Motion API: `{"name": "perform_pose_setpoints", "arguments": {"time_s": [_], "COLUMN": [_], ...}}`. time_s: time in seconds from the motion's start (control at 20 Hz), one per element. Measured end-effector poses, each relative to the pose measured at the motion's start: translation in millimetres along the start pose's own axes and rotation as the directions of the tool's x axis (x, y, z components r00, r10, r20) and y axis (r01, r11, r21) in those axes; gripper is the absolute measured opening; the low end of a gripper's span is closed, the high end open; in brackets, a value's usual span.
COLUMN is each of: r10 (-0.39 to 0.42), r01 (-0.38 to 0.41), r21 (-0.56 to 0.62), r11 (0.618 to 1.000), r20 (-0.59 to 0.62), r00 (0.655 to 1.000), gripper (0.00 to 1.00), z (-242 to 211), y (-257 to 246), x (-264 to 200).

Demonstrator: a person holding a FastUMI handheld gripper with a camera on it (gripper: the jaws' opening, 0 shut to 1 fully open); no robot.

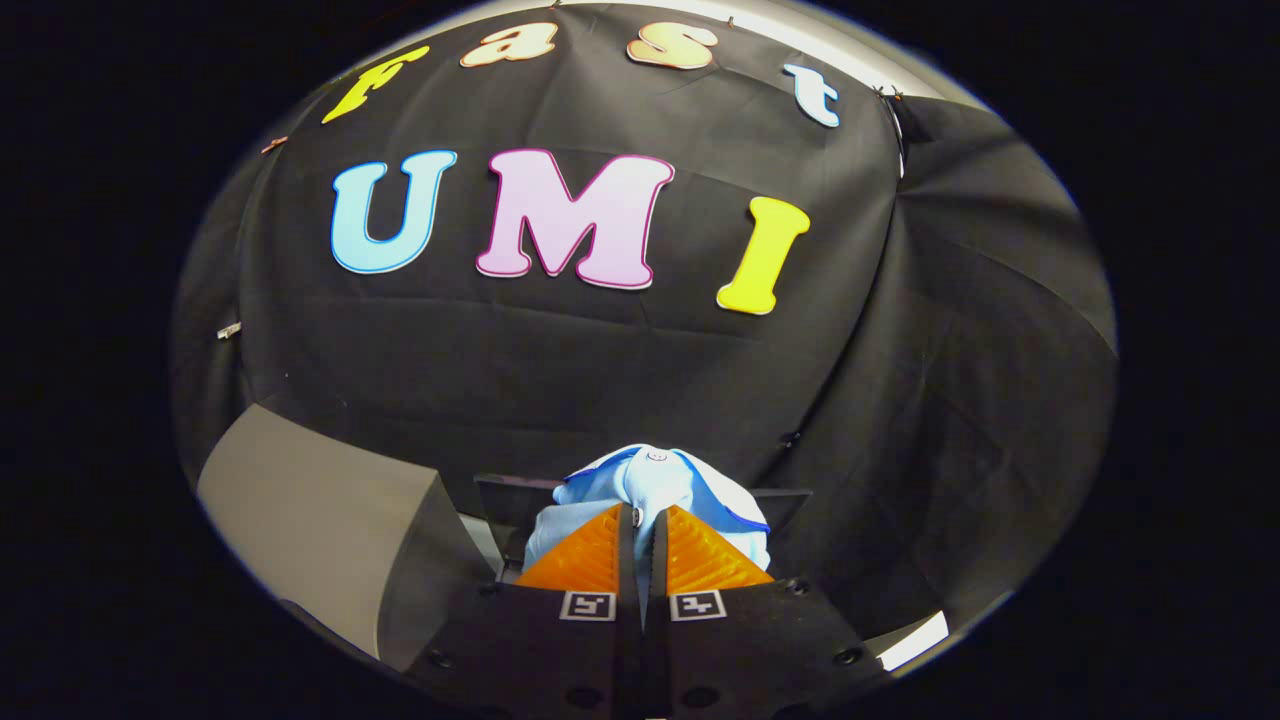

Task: Put the clothes into the washing machine and then close the washing machine lid.

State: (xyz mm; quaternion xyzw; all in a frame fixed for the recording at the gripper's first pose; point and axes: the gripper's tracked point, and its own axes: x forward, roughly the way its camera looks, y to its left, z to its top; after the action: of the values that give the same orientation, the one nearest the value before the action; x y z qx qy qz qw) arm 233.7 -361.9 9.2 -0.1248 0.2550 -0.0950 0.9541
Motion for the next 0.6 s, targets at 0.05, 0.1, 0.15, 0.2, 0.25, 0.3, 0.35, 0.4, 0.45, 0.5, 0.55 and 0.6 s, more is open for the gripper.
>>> {"name": "perform_pose_setpoints", "arguments": {"time_s": [0.05,0.1,0.15,0.2,0.25,0.3,0.35,0.4,0.45,0.5,0.55,0.6], "r10": [0.0,0.0,-0.003,-0.001,0.004,0.008,0.007,0.004,0.005,0.002,0.01,0.007], "r01": [0.0,0.0,0.003,0.001,-0.004,-0.009,-0.009,-0.005,-0.007,-0.005,-0.012,-0.01], "r21": [0.0,-0.001,-0.002,-0.006,-0.009,-0.014,-0.017,-0.019,-0.022,-0.025,-0.029,-0.033], "r11": [1.0,1.0,1.0,1.0,1.0,1.0,1.0,1.0,1.0,1.0,1.0,0.999], "r20": [-0.012,-0.022,-0.034,-0.045,-0.057,-0.059,-0.06,-0.07,-0.077,-0.088,-0.091,-0.103], "r00": [1.0,1.0,0.999,0.999,0.998,0.998,0.998,0.998,0.997,0.996,0.996,0.995], "gripper": [0.05,0.05,0.05,0.05,0.05,0.05,0.05,0.05,0.05,0.05,0.05,0.05], "z": [-10.8,-21.1,-31.6,-42.3,-52.6,-61.7,-69.4,-78.1,-86.5,-96.2,-104.2,-114.8], "y": [-1.6,-3.3,-5.0,-7.4,-6.9,-7.1,-7.5,-9.3,-8.8,-9.8,-8.6,-9.0], "x": [3.2,5.7,8.3,12.8,15.7,17.6,19.9,24.0,26.9,30.2,32.3,35.5]}}
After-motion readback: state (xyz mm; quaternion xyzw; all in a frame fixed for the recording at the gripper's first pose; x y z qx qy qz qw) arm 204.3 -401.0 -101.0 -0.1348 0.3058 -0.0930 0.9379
